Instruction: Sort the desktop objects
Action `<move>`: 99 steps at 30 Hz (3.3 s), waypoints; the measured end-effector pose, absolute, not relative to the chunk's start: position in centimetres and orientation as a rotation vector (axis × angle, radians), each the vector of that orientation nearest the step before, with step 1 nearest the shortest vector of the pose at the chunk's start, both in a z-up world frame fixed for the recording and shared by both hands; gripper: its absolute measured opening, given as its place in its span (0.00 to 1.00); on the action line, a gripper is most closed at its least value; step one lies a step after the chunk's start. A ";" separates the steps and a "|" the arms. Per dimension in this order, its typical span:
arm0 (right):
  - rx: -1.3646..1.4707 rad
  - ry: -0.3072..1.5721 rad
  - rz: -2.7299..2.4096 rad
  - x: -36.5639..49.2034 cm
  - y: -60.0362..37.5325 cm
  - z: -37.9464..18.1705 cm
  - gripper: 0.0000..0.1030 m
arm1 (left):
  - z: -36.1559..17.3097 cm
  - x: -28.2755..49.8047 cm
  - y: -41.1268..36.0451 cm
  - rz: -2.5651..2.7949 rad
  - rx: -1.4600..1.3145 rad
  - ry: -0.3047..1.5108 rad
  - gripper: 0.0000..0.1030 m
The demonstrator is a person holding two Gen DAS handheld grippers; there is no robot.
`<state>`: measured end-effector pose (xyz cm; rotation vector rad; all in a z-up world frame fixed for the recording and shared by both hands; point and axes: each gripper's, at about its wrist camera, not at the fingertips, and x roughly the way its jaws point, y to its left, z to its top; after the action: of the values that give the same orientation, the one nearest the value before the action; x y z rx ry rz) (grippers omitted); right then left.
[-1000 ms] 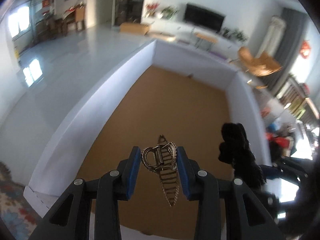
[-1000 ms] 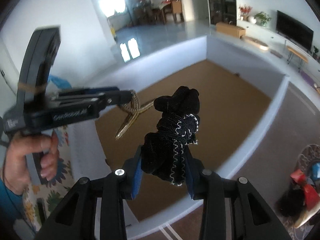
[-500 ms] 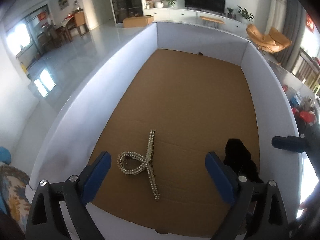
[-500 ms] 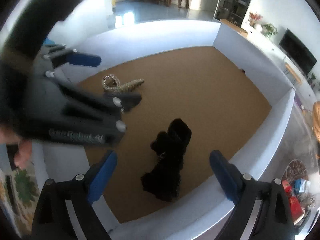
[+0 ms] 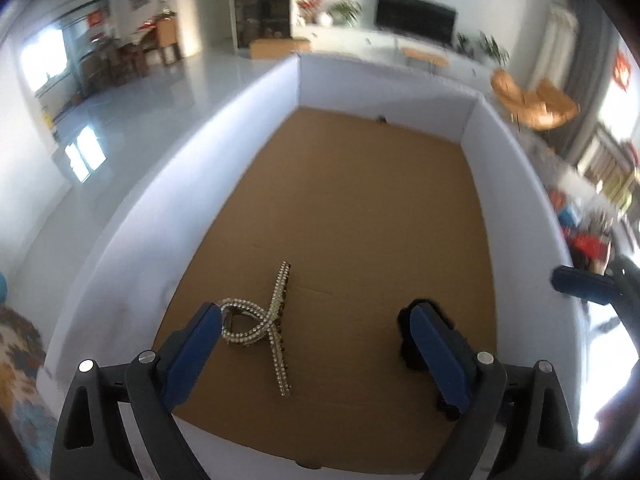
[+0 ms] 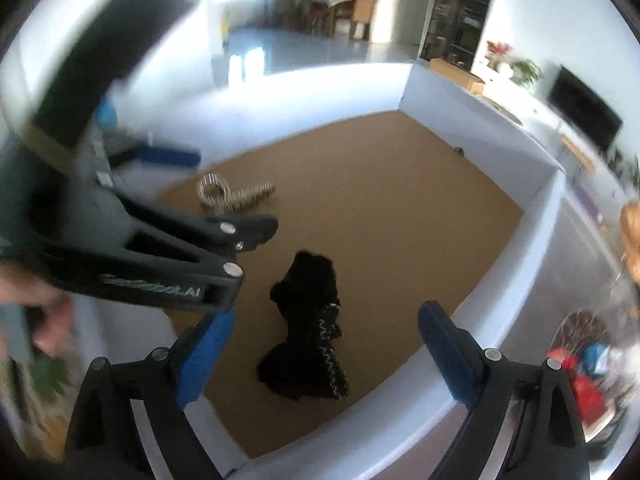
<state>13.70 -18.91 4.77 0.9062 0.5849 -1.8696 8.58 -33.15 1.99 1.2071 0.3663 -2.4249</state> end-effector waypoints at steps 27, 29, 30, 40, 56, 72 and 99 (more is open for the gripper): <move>1.287 0.143 -2.666 -0.8 23.0 -1.5 1.00 | 12.2 6.5 -9.2 -3.033 0.997 0.223 1.00; 1.336 0.123 -2.678 -1.5 24.5 -2.1 1.00 | 11.6 5.1 -6.0 -3.079 1.094 0.225 1.00; 1.357 0.094 -2.680 -1.9 25.2 -2.7 1.00 | 11.2 4.8 -5.1 -3.086 1.124 0.226 1.00; 1.311 0.092 -2.709 -2.5 25.5 -2.4 1.00 | -0.5 -0.3 -1.0 -2.902 1.398 0.086 1.00; 1.267 0.189 -2.758 -1.2 23.3 -2.4 1.00 | -3.5 -5.2 -2.7 -2.809 1.302 0.084 1.00; 1.262 0.138 -2.753 -1.0 23.9 -2.3 1.00 | -4.8 -5.4 -3.6 -2.788 1.373 0.152 1.00; 1.269 0.167 -2.754 -0.6 23.8 -2.2 1.00 | -4.7 -12.9 -3.8 -2.813 1.443 -0.155 0.98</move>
<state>-0.60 23.75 -2.24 1.2688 0.1672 -2.7537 -12.89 -3.81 -4.70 1.4431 -0.1552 -2.8131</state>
